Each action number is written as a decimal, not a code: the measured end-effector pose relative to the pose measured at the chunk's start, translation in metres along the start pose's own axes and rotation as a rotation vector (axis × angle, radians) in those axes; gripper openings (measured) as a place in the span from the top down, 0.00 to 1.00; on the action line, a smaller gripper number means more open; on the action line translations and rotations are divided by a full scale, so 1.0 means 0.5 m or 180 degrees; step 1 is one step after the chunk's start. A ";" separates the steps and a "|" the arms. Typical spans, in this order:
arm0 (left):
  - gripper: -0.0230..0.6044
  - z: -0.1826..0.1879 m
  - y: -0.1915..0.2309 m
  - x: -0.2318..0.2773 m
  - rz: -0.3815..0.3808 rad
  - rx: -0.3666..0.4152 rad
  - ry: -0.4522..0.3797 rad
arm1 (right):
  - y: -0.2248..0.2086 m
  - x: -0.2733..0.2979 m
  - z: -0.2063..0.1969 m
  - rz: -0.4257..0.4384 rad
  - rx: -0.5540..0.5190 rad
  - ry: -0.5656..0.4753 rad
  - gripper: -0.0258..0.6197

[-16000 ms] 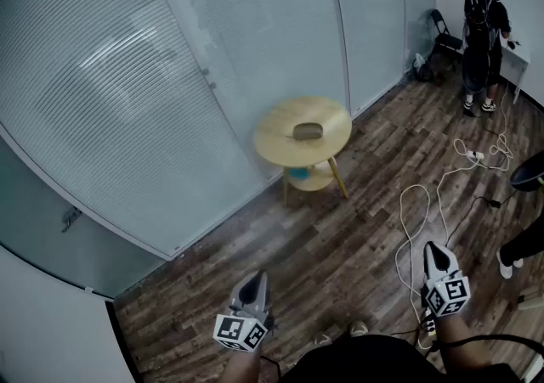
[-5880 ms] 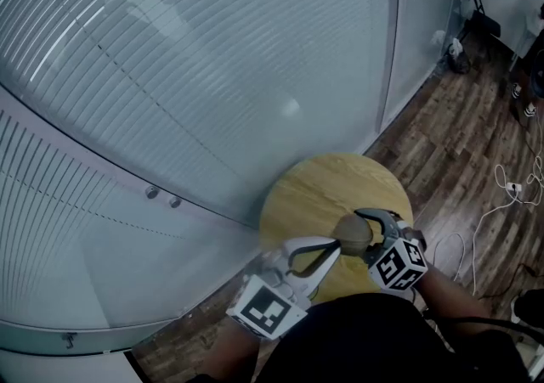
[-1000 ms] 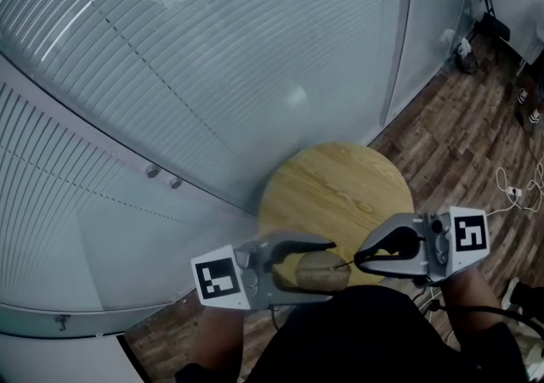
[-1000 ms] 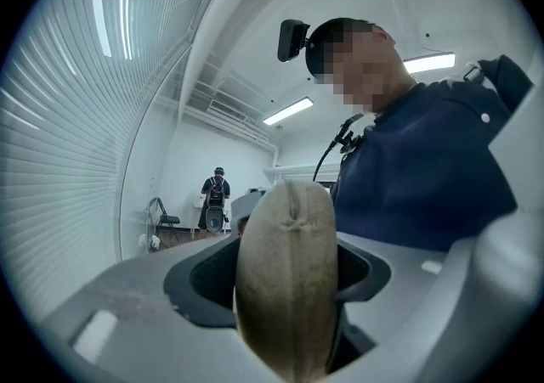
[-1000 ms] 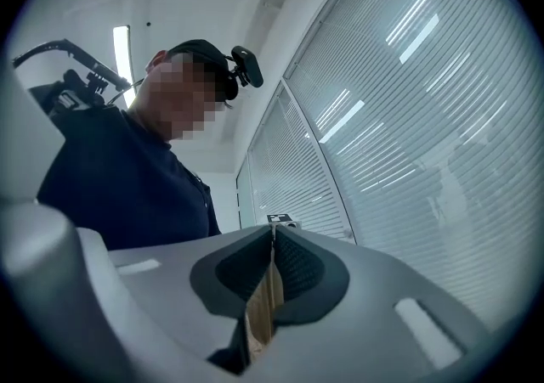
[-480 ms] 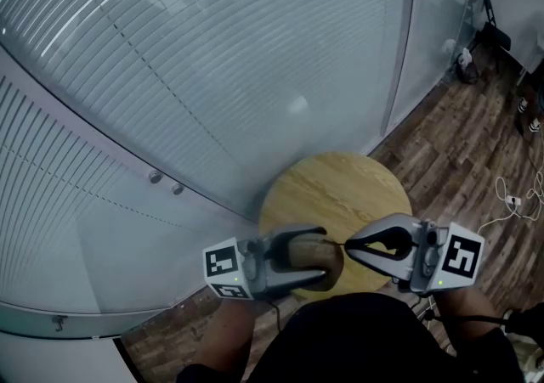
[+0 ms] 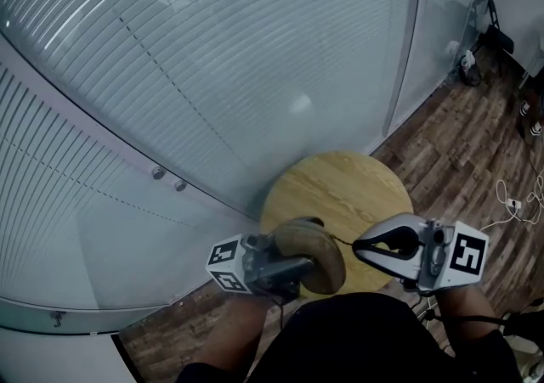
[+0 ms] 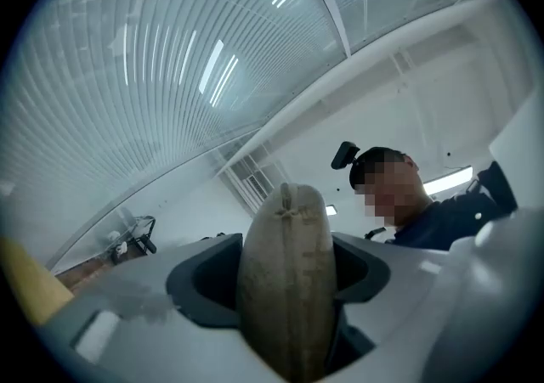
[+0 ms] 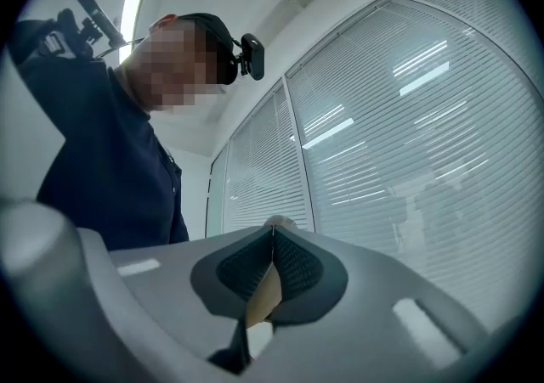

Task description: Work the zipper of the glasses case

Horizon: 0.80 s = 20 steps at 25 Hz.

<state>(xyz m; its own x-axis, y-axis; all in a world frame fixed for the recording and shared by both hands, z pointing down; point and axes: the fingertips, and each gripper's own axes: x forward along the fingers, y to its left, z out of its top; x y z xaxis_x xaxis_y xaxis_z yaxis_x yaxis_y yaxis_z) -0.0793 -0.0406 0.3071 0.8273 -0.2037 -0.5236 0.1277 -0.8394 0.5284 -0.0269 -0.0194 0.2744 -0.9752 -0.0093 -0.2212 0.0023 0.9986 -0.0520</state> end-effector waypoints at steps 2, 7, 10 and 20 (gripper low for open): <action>0.49 0.014 0.004 0.002 0.0002 -0.0057 -0.0135 | 0.001 -0.001 0.002 -0.0008 -0.0021 -0.0005 0.94; 0.49 0.074 0.021 -0.012 0.0004 -0.0165 -0.0525 | 0.001 0.007 -0.016 0.0004 -0.0115 0.0085 0.94; 0.49 0.097 0.022 -0.003 0.0074 -0.0137 -0.0587 | 0.005 0.013 -0.014 -0.0014 -0.0156 0.0095 0.94; 0.49 0.201 0.036 0.001 0.0159 -0.0109 -0.1195 | 0.031 0.006 -0.058 -0.0024 -0.0162 0.0272 0.94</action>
<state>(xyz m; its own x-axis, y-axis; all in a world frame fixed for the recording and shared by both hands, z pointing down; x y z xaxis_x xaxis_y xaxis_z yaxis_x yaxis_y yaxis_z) -0.1315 -0.1065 0.2491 0.5756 -0.4197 -0.7018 0.1158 -0.8078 0.5780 -0.0360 -0.0026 0.3012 -0.9905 -0.0145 -0.1370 -0.0142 0.9999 -0.0032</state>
